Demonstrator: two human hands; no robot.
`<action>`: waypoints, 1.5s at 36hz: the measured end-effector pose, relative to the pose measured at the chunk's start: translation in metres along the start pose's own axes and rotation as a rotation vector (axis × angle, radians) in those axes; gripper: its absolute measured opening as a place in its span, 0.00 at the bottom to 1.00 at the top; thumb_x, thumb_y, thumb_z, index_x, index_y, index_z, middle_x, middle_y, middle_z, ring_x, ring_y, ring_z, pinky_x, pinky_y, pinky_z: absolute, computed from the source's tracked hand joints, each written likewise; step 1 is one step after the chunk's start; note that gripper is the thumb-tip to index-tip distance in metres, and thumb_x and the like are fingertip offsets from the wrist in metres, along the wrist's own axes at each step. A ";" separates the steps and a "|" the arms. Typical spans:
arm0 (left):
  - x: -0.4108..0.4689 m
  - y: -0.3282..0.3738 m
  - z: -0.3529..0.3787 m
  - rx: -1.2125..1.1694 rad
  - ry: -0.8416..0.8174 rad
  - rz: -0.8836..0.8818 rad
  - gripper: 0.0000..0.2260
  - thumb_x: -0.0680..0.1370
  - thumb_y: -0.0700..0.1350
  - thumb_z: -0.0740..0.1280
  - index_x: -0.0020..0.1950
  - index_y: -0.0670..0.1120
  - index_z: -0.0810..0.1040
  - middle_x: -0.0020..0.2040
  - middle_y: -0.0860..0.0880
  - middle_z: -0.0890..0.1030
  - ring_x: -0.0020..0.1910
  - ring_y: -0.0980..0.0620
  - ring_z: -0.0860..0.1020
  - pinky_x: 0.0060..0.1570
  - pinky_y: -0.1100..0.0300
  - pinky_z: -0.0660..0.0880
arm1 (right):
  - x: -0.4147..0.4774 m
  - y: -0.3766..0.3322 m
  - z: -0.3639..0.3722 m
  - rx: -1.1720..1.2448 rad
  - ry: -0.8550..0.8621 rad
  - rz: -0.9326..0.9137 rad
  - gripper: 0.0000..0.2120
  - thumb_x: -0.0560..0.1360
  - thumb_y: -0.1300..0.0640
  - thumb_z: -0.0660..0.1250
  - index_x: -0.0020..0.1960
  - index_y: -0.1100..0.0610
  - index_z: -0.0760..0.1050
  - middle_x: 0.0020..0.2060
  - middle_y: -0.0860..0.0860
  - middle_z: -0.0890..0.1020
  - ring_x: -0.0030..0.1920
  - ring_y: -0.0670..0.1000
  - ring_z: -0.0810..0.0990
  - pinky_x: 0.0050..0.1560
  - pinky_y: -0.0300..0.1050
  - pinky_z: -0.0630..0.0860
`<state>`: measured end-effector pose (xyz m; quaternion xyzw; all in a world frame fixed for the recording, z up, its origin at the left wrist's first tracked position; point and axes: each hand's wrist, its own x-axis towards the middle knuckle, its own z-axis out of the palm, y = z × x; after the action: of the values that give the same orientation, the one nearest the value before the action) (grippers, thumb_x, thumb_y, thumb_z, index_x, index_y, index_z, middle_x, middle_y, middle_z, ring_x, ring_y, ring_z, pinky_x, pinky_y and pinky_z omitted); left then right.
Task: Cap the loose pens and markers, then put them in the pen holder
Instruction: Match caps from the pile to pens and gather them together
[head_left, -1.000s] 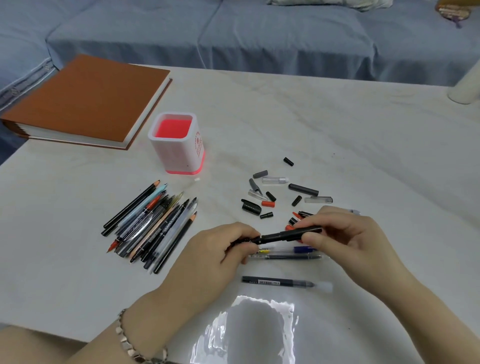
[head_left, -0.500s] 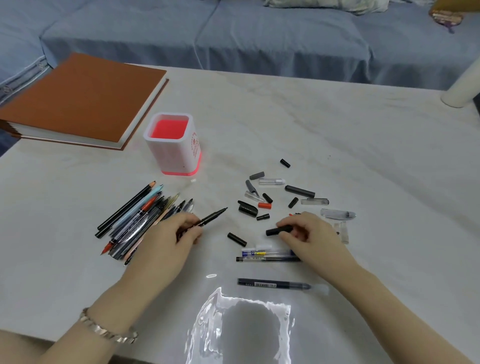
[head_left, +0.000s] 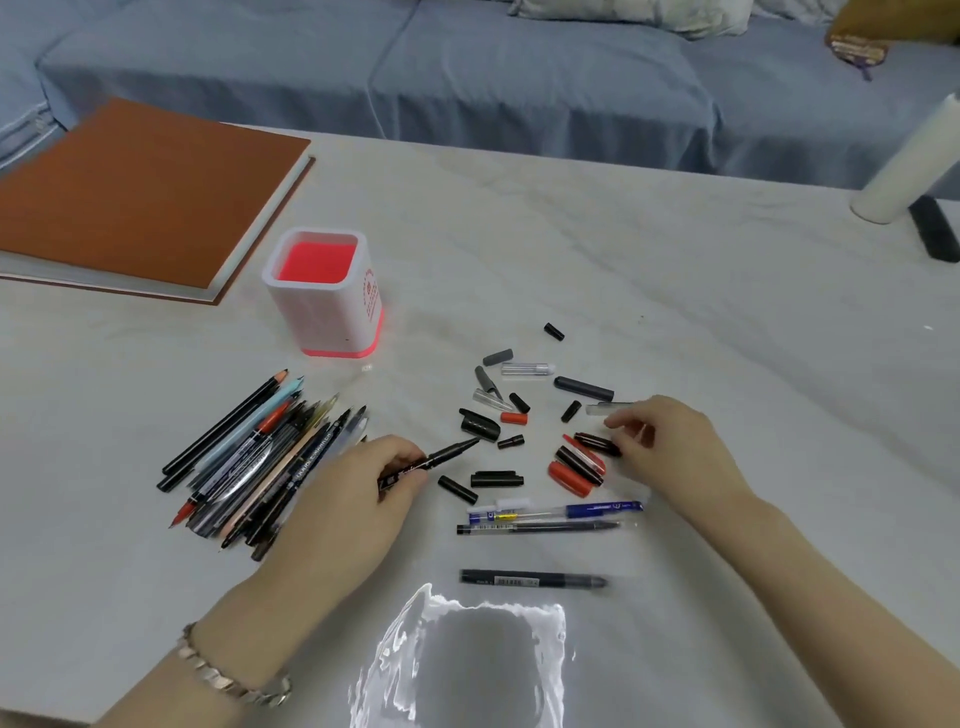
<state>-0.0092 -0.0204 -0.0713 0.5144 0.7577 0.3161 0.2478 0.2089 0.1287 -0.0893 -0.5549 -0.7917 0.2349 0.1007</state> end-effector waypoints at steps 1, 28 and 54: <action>0.001 0.002 0.002 -0.005 -0.009 -0.002 0.05 0.76 0.44 0.64 0.48 0.53 0.76 0.42 0.60 0.79 0.44 0.60 0.77 0.42 0.73 0.69 | 0.005 0.001 -0.001 -0.025 0.000 -0.014 0.10 0.75 0.60 0.63 0.52 0.55 0.79 0.45 0.51 0.76 0.43 0.49 0.73 0.46 0.39 0.67; 0.006 0.048 0.002 -1.321 0.220 -0.411 0.08 0.79 0.41 0.58 0.41 0.43 0.72 0.41 0.48 0.86 0.39 0.56 0.83 0.43 0.65 0.80 | -0.048 -0.055 -0.010 1.000 0.012 0.118 0.07 0.70 0.67 0.68 0.42 0.56 0.79 0.31 0.50 0.81 0.30 0.38 0.78 0.33 0.26 0.73; -0.017 0.060 0.015 -1.288 0.229 -0.357 0.05 0.77 0.40 0.59 0.45 0.41 0.73 0.41 0.47 0.86 0.41 0.54 0.84 0.38 0.66 0.79 | -0.076 -0.084 -0.005 1.187 0.002 0.129 0.14 0.64 0.69 0.73 0.30 0.51 0.83 0.30 0.47 0.85 0.32 0.42 0.82 0.34 0.28 0.75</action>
<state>0.0450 -0.0160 -0.0365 0.0944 0.5131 0.7110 0.4714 0.1691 0.0368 -0.0367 -0.4509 -0.4899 0.6422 0.3799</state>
